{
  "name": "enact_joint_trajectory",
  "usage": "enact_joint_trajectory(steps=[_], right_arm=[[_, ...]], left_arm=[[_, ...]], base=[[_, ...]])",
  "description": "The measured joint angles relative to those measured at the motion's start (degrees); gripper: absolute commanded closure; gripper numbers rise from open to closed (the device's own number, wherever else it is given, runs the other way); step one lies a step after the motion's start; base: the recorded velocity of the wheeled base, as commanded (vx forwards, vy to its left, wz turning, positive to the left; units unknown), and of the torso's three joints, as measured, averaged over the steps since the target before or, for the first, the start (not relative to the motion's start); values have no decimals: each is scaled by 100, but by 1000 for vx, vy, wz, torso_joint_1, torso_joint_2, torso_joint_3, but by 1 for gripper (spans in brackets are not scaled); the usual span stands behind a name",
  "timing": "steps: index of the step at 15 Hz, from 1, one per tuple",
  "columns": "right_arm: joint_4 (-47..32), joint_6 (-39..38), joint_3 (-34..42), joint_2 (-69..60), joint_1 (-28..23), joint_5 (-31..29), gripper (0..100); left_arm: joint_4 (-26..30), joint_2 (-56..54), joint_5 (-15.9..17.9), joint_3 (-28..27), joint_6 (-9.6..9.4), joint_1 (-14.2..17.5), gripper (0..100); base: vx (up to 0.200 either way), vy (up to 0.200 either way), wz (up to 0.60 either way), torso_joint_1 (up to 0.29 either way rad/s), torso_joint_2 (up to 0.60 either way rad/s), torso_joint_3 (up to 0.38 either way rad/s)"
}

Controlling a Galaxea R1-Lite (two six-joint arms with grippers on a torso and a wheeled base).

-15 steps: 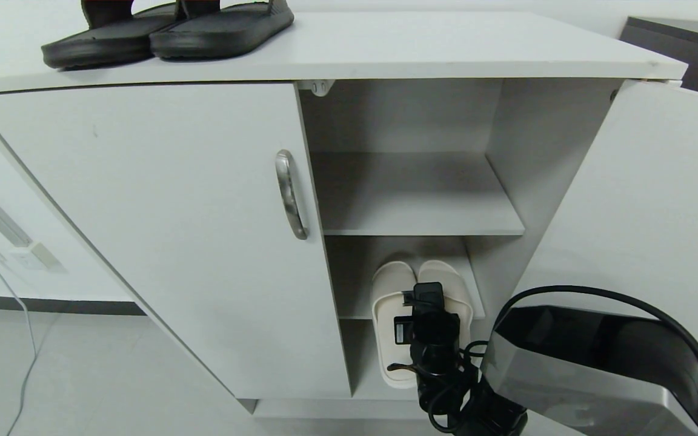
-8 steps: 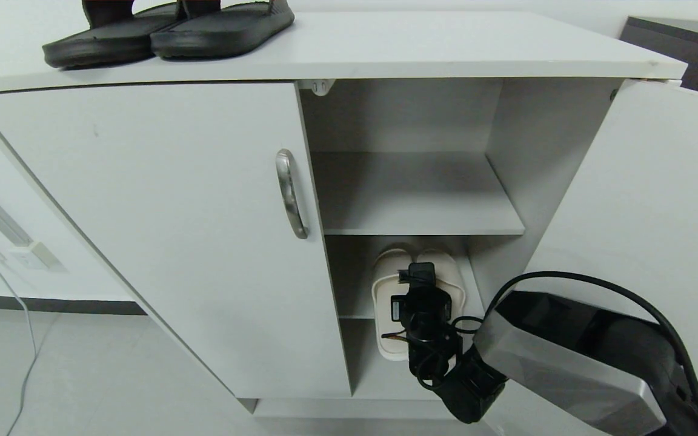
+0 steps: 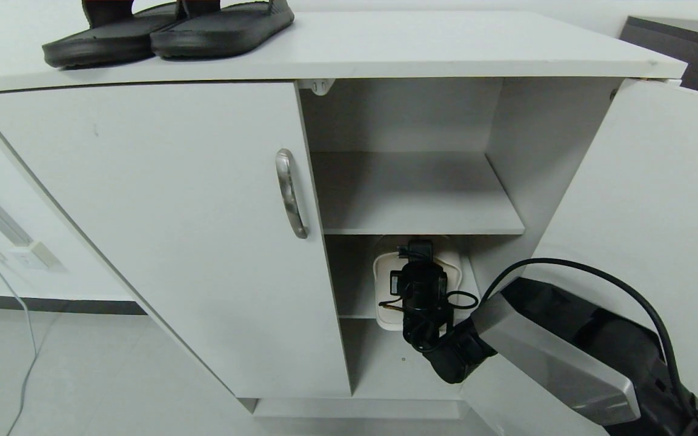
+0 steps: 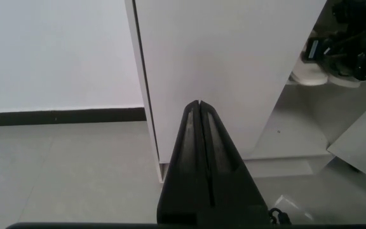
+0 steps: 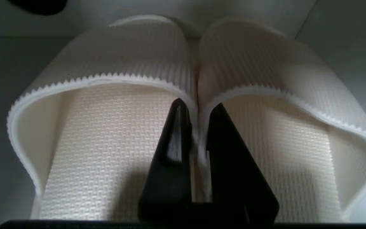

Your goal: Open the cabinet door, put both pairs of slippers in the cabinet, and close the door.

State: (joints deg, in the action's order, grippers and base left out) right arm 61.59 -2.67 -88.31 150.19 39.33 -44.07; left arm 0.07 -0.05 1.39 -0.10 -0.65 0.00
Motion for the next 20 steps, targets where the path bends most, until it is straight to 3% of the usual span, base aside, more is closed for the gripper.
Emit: enact_joint_trajectory(steps=[19, 20], right_arm=[[-294, 11, -817, 445, -207, 69, 100], [-294, 11, -824, 456, -207, 85, 0]], left_arm=[[2, 0, 2, 0, -6, 0, 100], [2, 0, 2, 0, -4, 0, 100]], base=[[0, 0, 0, 0, 0, 0], [0, 0, 0, 0, 0, 0]])
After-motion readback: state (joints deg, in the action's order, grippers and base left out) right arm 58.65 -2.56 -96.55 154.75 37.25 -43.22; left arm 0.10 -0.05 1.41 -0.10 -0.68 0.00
